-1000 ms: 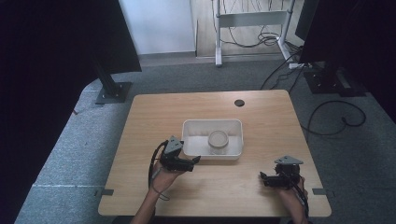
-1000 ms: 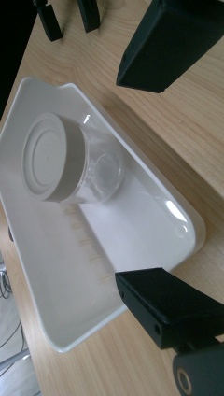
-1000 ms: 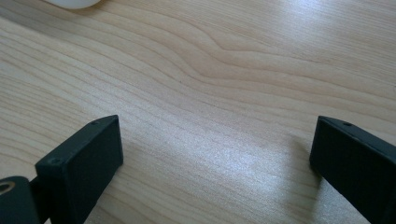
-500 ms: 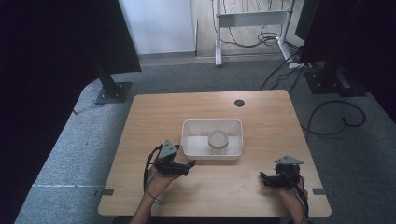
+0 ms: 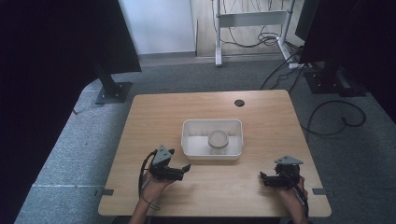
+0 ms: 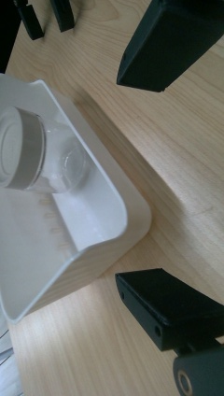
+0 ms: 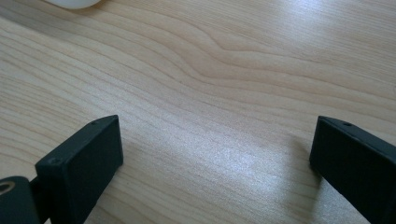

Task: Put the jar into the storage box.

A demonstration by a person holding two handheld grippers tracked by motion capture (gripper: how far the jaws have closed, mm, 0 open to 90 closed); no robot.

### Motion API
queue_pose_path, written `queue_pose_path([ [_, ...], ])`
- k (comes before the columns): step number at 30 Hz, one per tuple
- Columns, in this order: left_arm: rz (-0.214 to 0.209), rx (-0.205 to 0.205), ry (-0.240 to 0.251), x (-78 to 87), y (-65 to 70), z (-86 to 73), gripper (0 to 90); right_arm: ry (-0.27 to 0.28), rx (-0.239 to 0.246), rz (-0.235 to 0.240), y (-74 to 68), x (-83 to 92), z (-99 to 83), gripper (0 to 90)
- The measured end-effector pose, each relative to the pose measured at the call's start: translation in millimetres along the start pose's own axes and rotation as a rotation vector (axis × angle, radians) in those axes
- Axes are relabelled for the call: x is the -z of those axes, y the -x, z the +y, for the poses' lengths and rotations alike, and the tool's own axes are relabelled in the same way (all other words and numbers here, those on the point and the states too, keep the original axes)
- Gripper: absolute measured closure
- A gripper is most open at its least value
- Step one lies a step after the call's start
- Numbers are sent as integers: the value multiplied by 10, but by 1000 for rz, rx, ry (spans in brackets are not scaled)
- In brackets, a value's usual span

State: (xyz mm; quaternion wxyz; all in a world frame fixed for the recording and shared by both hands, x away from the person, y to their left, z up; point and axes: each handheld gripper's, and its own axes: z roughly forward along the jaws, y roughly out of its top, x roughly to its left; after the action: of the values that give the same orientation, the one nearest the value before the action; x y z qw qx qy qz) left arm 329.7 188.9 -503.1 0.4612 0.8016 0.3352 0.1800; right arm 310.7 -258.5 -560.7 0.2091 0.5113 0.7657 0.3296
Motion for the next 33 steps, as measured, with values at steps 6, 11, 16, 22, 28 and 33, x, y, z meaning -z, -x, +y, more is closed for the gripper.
queue_pose_path([
  [6, 2, 11, -5, 41, -26, -114, 56, 0, 0, 0, 0, 0, 0, 23],
  [11, 11, 20, -10, 60, -31, -198, 53, 0, 0, 0, 0, 0, 0, 23],
  [16, 23, 24, -20, 79, -36, -267, 52, 0, -1, 0, 0, 0, 0, 24],
  [22, 37, 35, -47, 79, -44, -351, 53, 0, 0, 0, 0, 0, 0, 23],
  [28, 45, 47, -78, 59, -47, -438, 53, 0, 0, 0, 0, 0, 0, 23],
  [33, 52, 56, -97, 62, -65, -480, 53, 0, 0, 0, 0, 0, 0, 24],
])
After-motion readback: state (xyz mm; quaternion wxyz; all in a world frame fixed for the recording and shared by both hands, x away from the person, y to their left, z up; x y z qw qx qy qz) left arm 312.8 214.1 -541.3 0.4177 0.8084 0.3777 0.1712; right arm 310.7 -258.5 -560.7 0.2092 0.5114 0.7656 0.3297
